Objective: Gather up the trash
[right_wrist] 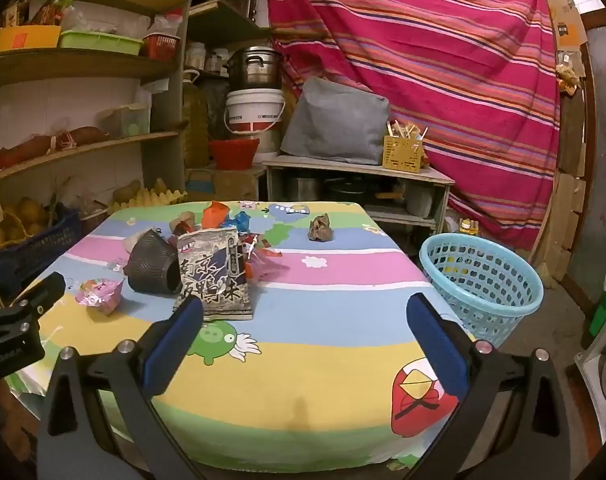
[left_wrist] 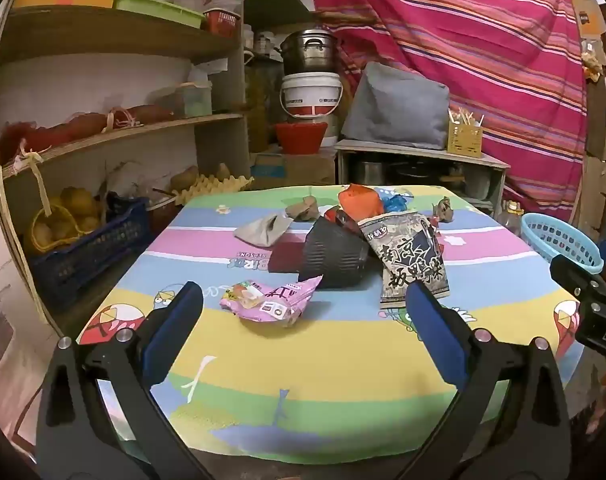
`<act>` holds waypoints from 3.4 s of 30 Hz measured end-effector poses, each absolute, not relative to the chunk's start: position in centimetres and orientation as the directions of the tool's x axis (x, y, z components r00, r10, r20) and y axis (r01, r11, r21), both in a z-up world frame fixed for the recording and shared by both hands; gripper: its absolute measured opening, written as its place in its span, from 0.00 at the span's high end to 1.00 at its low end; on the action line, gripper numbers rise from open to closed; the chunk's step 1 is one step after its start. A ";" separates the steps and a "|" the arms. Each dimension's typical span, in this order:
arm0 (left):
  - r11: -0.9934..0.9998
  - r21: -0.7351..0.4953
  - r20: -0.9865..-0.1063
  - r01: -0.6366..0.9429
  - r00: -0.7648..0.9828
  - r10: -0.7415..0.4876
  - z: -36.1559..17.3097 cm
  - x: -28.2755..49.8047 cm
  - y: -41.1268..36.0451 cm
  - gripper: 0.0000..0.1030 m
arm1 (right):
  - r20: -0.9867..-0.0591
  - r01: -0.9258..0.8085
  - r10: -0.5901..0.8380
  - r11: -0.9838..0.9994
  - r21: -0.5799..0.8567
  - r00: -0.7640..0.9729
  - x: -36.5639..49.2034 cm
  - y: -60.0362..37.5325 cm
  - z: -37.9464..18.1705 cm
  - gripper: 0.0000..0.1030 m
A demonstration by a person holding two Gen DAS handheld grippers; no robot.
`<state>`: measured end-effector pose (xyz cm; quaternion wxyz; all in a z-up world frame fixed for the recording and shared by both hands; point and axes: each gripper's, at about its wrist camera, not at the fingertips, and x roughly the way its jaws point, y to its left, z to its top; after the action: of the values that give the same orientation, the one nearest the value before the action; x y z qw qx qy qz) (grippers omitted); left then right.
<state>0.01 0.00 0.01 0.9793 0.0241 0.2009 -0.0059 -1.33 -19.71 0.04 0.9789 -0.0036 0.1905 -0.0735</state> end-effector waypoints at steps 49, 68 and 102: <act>1.000 0.018 -0.407 0.018 0.913 -0.009 0.1 1.4 0.4 0.05 | -0.377 0.142 -0.136 0.990 -0.012 0.916 -0.9 -20.3 0.2 0.04; 1.000 0.018 -0.405 0.018 0.914 -0.010 0.2 1.3 0.8 0.05 | -0.380 0.142 -0.134 0.990 -0.007 0.915 -0.8 -20.5 0.2 0.04; 1.000 0.013 -0.415 0.018 0.910 -0.011 -0.5 1.4 1.6 0.05 | -0.384 0.161 -0.146 0.987 0.007 0.912 -0.4 -21.9 -0.4 0.04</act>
<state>1.43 1.62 -0.52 0.9772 0.0082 0.2122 -0.0074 -0.38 -21.87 -0.39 0.9775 0.0194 0.1949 -0.0786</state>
